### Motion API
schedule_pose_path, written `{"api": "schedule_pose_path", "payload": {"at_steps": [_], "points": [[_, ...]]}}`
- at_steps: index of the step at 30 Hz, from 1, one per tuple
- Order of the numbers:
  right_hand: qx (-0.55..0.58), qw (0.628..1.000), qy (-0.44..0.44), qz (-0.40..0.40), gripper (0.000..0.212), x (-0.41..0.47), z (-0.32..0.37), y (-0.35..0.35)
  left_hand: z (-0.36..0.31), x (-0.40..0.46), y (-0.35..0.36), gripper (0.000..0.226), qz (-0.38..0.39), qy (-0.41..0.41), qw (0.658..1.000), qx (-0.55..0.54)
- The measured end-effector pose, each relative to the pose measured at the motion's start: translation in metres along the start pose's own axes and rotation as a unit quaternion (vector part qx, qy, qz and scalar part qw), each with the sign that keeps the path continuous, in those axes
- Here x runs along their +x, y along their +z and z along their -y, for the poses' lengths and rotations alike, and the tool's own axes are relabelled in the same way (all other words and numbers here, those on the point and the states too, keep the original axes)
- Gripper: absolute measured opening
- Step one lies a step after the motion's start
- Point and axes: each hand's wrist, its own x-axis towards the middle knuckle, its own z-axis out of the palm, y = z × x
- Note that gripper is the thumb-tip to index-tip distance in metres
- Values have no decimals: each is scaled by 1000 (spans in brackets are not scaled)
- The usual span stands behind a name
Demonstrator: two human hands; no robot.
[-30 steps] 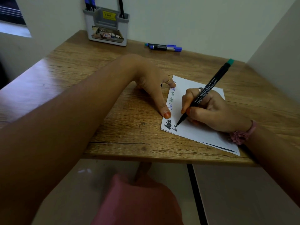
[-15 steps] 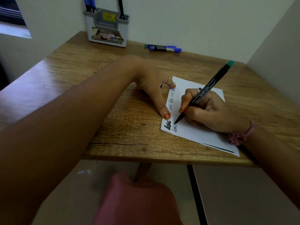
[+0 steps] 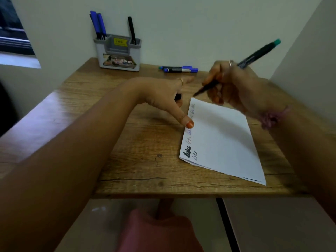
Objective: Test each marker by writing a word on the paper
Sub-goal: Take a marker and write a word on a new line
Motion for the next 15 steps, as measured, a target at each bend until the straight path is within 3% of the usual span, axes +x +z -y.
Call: {"api": "schedule_pose_path", "payload": {"at_steps": [5, 15], "points": [[37, 991, -28, -125, 7, 34, -12, 0, 7, 7, -2, 114, -91, 12, 994, -61], [23, 996, -55, -73, 4, 27, -37, -4, 13, 15, 1, 104, -130, 25, 984, -117]]}}
